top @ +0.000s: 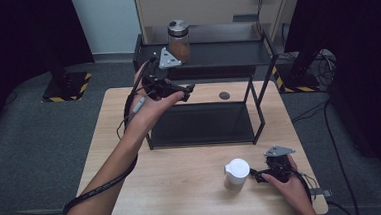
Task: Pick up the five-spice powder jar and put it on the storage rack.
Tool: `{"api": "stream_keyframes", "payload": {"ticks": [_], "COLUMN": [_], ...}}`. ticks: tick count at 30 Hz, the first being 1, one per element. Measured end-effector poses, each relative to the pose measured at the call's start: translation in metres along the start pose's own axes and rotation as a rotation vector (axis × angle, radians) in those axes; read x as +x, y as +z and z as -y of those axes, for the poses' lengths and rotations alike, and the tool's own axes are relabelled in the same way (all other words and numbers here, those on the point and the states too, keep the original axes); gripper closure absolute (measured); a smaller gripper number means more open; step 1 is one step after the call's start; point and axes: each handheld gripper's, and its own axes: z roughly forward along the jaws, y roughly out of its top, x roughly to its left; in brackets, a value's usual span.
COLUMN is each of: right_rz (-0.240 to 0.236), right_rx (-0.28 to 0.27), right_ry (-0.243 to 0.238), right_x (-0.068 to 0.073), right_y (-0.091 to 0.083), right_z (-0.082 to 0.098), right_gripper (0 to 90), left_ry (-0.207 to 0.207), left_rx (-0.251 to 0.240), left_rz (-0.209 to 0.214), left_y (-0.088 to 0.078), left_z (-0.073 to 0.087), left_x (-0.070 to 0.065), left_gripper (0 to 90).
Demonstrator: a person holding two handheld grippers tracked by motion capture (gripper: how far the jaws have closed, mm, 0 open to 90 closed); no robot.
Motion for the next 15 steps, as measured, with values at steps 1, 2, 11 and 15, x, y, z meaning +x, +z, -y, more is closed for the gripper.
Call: {"api": "stream_keyframes", "payload": {"ticks": [1, 2, 11, 15], "right_rz": [0.0, 0.0, -0.001, -0.002], "right_rx": [0.0, -0.001, 0.002, 0.002], "right_ry": [-0.001, 0.002, 0.0, 0.001], "right_x": [0.0, 0.0, 0.0, 0.0], "right_y": [0.0, 0.0, 0.0, 0.0], "right_z": [0.0, 0.0, 0.0, 0.0], "right_gripper": [2.0, 2.0, 2.0, 2.0], "left_ry": [0.004, 0.005, 0.053, 0.024], "left_rx": [0.002, 0.0, -0.026, -0.046], "left_rz": [0.006, 0.016, 0.105, 0.174], "left_y": [0.001, 0.002, 0.016, 0.025], "left_z": [0.001, 0.003, 0.025, 0.042], "left_x": [0.0, 0.0, 0.005, 0.014], "left_gripper": [7.7, 7.7, 7.4, 6.9]}}
